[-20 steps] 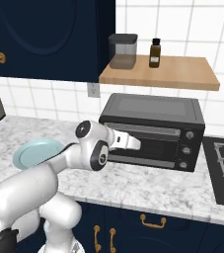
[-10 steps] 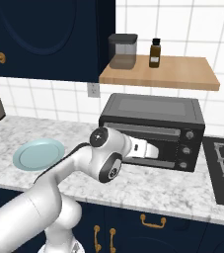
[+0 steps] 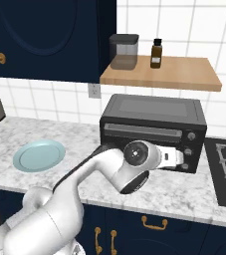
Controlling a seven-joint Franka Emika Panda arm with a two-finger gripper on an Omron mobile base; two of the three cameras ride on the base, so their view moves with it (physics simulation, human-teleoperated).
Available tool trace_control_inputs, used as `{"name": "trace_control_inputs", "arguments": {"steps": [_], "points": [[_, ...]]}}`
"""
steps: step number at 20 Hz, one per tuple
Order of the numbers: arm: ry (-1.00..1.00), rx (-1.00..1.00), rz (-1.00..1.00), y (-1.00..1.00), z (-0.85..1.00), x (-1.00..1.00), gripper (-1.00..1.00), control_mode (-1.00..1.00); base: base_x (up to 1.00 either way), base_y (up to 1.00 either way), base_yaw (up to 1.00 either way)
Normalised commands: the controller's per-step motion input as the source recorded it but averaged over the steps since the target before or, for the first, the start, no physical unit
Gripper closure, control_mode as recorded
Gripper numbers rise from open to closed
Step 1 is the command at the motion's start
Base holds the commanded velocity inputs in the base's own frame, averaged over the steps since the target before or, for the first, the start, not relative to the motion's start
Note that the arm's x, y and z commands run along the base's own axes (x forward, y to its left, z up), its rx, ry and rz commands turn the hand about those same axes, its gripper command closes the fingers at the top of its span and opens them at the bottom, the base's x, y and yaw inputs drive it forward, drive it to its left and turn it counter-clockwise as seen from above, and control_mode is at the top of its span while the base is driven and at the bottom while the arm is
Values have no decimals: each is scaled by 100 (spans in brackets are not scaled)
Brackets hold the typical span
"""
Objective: Pick up the kebab skewer and baguette bread, and place them inside the toaster oven. Close the toaster oven door and start by setting the timer.
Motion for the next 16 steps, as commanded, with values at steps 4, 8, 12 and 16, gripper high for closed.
{"name": "trace_control_inputs", "arguments": {"steps": [4,8,12,16], "points": [[-23,7,13,-38,0,0,-100,-100,0,0,0],[-32,9,3,-29,0,7,-100,-100,0,0,0],[-21,6,1,-26,0,19,-100,-100,0,0,0],[-18,3,0,-13,2,25,-100,-100,0,0,0]]}}
